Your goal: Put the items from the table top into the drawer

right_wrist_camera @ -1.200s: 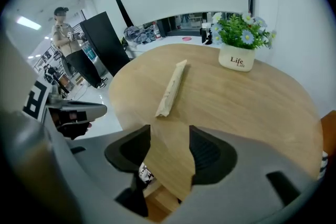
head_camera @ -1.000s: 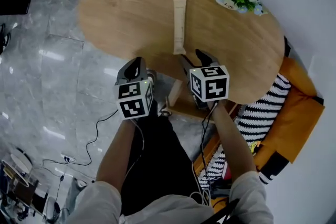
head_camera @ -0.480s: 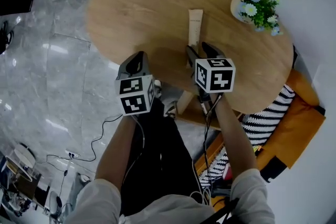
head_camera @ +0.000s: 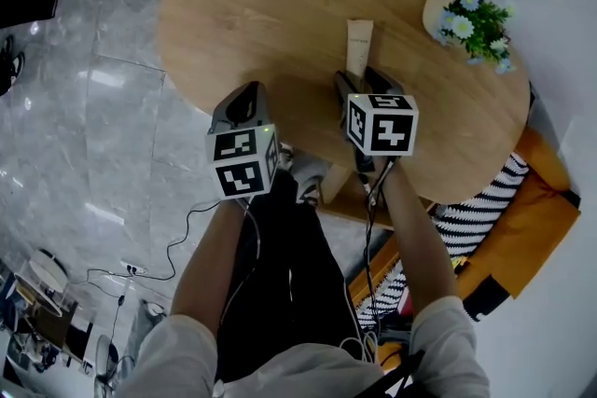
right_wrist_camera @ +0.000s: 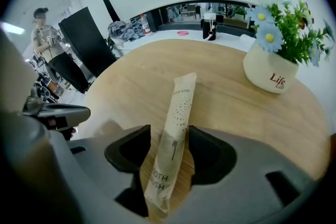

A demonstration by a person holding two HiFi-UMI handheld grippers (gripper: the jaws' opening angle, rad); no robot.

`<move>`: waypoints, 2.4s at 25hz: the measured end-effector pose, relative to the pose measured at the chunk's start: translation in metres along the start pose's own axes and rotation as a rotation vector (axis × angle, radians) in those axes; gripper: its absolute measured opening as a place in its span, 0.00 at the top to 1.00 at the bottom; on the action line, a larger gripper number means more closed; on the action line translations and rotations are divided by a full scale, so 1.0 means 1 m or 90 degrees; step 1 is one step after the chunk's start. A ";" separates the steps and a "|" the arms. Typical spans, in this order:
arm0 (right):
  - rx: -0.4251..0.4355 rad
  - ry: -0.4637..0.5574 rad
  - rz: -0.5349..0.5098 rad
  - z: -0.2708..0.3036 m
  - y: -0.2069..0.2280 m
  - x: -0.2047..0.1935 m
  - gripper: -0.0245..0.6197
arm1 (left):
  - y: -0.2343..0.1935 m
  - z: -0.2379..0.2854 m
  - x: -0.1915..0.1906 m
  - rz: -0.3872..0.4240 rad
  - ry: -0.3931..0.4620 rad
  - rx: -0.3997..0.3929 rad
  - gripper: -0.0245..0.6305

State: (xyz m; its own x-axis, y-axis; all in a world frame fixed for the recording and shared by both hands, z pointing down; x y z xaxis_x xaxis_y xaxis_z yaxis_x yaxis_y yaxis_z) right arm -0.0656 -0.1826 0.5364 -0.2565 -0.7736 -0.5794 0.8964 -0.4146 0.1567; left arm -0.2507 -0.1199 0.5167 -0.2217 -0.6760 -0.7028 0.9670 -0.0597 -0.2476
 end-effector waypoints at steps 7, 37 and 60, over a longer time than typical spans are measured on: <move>-0.039 0.003 -0.007 -0.005 0.004 0.001 0.84 | -0.007 -0.004 -0.006 -0.001 -0.004 0.002 0.95; -0.061 0.008 -0.001 -0.112 0.050 -0.085 0.86 | 0.084 -0.055 -0.066 0.034 -0.007 -0.054 0.95; 0.007 0.011 -0.085 -0.235 0.063 -0.222 0.87 | 0.196 -0.142 -0.168 0.085 -0.014 -0.109 0.95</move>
State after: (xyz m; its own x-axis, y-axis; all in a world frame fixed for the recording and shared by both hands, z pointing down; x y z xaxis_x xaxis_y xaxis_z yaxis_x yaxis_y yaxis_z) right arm 0.1331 0.0755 0.4866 -0.3672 -0.7025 -0.6096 0.8503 -0.5192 0.0861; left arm -0.0416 0.0856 0.4915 -0.0886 -0.6862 -0.7220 0.9519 0.1551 -0.2641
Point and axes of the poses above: the fingertips, and each gripper's own axes: z forward along the fingers, y to its right, x out of its top, the point moved 4 cm from there along -z, backward along the fingers, and after that the axes turned 13 degrees about y, right-handed, at the moved point
